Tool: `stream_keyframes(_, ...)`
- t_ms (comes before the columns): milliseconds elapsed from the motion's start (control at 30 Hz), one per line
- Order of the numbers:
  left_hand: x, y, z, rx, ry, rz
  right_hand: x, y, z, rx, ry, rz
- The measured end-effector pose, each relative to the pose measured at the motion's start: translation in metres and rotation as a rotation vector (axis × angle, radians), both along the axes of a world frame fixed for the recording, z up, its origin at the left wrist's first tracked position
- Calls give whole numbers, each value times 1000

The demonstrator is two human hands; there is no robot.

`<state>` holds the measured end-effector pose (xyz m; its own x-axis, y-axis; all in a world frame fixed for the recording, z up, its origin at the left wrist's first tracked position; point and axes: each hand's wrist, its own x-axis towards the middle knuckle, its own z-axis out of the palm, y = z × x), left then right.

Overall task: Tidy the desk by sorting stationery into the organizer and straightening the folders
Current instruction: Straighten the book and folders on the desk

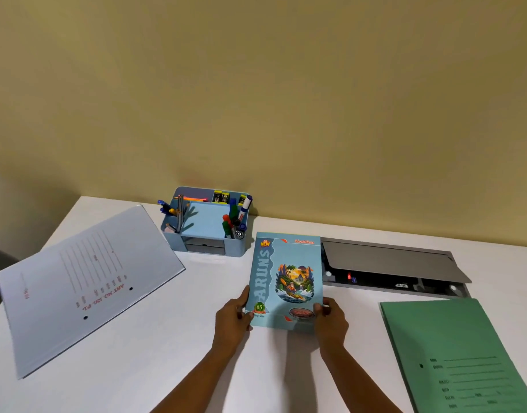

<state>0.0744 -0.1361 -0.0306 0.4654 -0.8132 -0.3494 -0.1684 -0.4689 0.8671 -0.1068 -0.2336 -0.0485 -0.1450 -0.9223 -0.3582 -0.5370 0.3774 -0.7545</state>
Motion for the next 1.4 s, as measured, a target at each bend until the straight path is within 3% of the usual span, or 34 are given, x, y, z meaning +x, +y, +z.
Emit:
stream_keyframes(100,4,-11,0,-4,-63,17,7,-12,1,-16,41,27)
stream_keyframes(233,7,-17,-2,24,-345,-10,16,-24,5,-95,69,104)
stream_keyframes(367,0,-14,-9,9,-419,16,16,-18,4,-123,99,220)
stream_keyframes(567,-13,3,-26,-66,-613,-165,9,19,-10,-260,195,414)
stream_keyframes(667,-15,5,-29,-13,-698,-282,6,30,-17,-329,264,531)
stream_keyframes(1167,-4,-18,-41,46,-730,-342,19,4,-19,-378,266,555)
stream_keyframes(1400,1,3,-41,142,-729,-301,14,14,-9,-236,172,449)
